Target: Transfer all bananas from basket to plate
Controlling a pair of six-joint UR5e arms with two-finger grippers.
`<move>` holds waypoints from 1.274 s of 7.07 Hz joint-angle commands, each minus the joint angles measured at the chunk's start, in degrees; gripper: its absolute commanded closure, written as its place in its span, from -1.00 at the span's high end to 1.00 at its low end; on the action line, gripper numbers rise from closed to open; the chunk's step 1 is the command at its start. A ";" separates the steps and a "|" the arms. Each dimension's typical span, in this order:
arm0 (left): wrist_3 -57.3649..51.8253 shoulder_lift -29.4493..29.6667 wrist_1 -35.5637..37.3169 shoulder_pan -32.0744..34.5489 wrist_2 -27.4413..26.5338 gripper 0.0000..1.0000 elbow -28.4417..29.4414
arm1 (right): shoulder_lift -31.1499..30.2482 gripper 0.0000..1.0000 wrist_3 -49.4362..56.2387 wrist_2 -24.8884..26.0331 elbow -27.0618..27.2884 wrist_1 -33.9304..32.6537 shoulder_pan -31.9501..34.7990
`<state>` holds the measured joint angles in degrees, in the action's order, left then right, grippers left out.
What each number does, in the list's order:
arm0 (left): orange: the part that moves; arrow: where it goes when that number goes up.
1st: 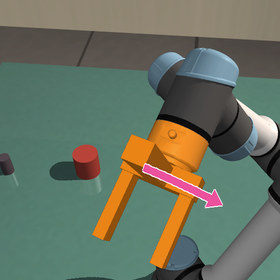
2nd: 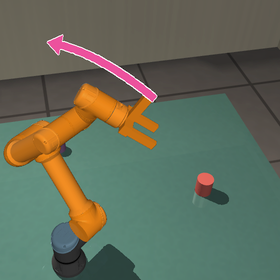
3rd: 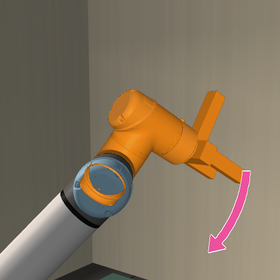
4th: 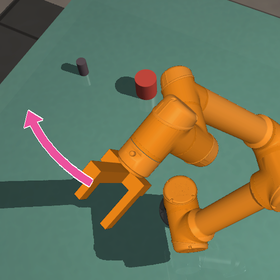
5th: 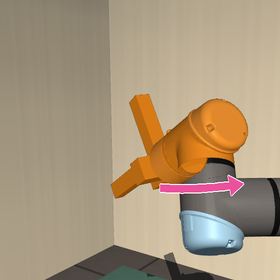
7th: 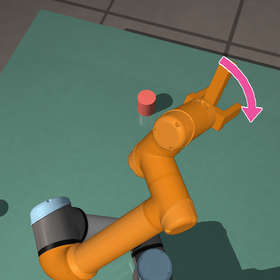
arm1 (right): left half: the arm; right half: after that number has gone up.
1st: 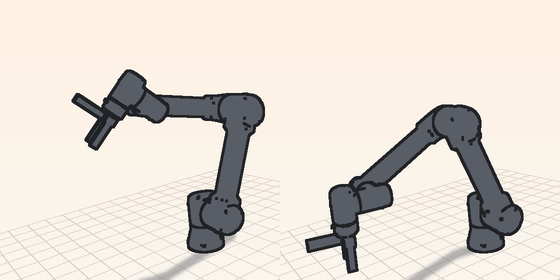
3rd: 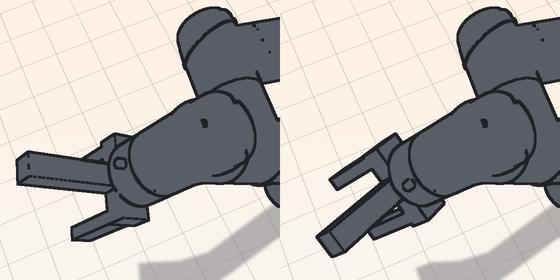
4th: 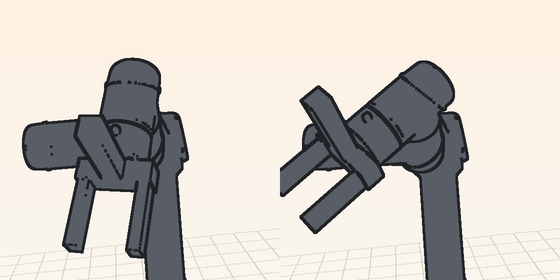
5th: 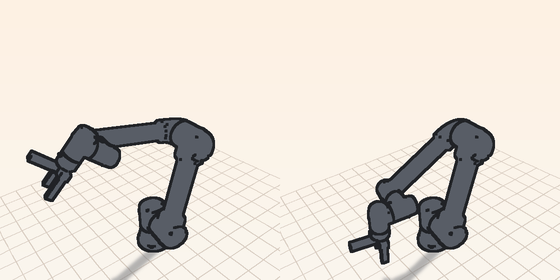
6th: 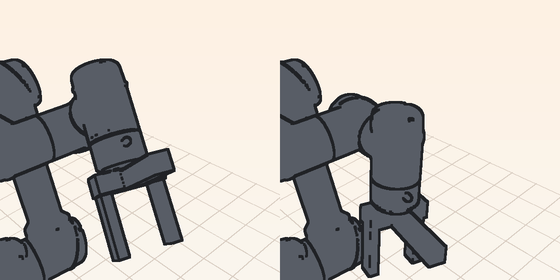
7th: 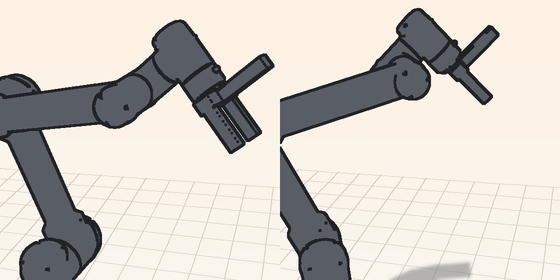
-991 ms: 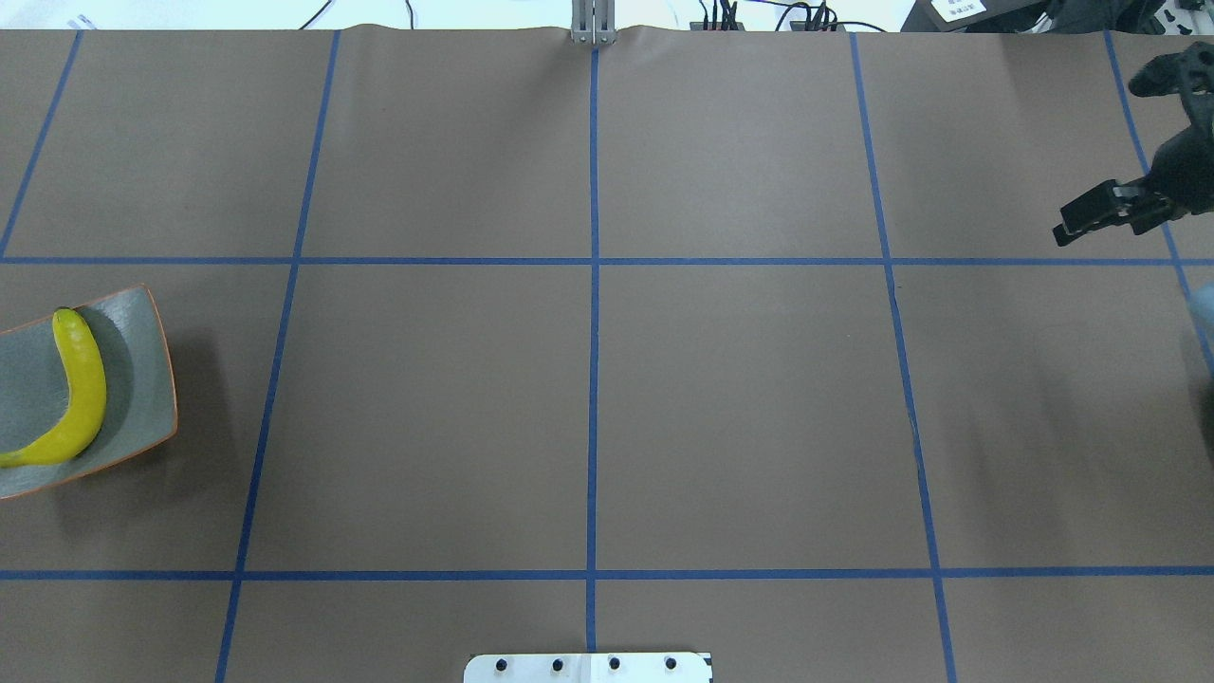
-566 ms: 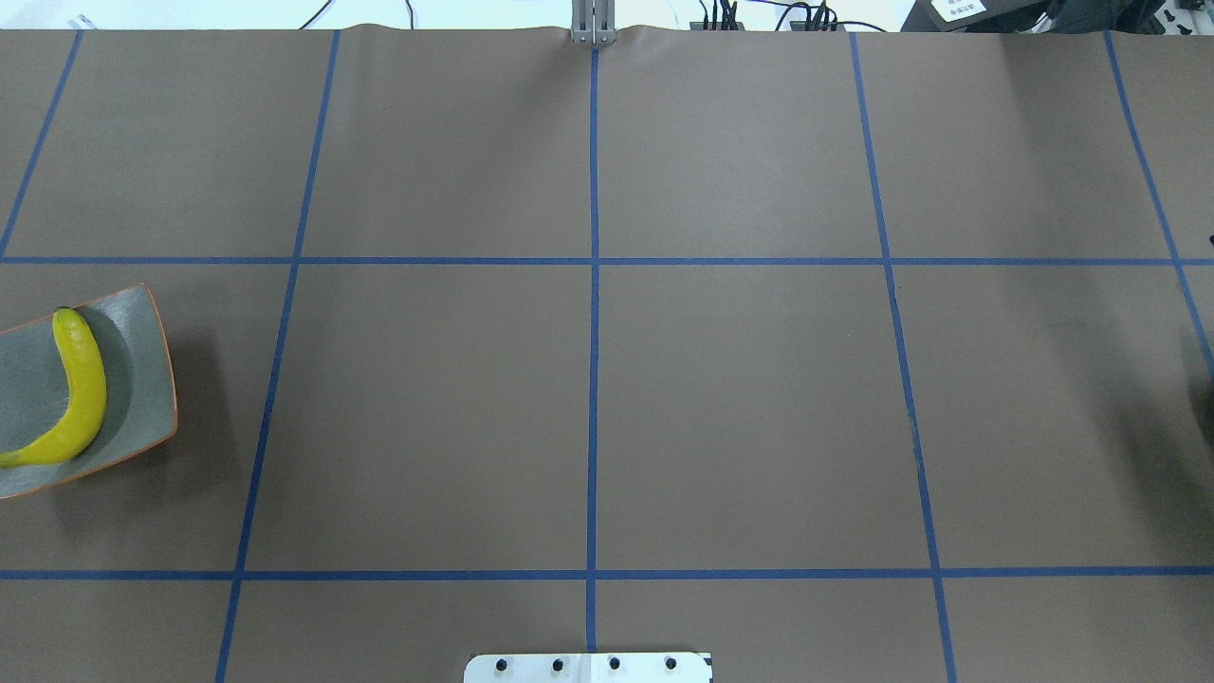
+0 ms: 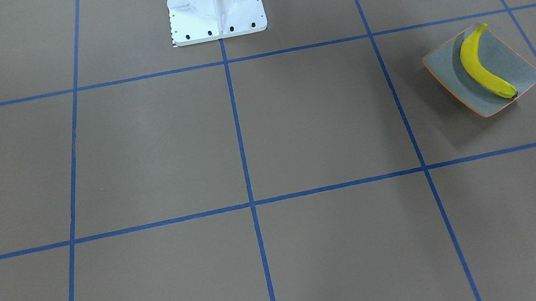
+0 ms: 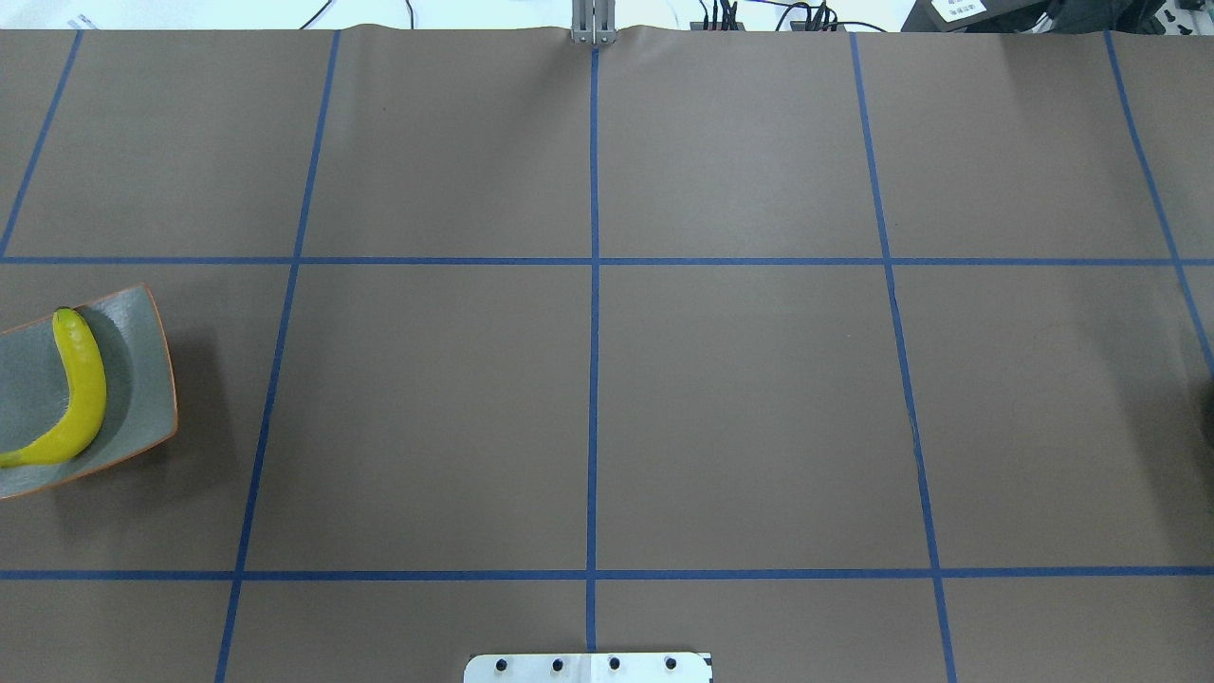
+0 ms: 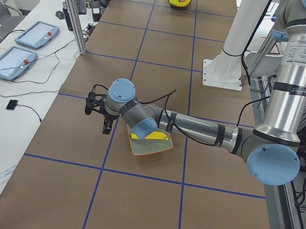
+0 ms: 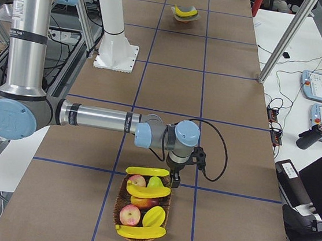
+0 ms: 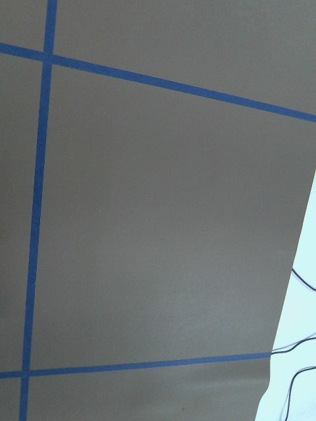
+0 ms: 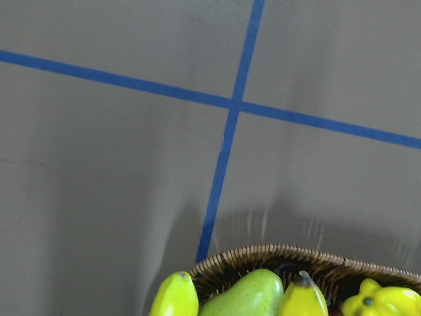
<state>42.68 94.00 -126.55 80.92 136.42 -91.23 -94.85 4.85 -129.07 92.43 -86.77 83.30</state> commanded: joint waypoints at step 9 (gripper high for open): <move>-0.23 0.31 -0.54 -0.94 0.16 1.00 0.09 | -8.43 0.99 7.36 2.95 2.14 -4.80 -1.30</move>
<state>42.45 94.30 -127.01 80.08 136.58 -91.18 -104.07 11.82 -126.28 94.45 -89.30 82.46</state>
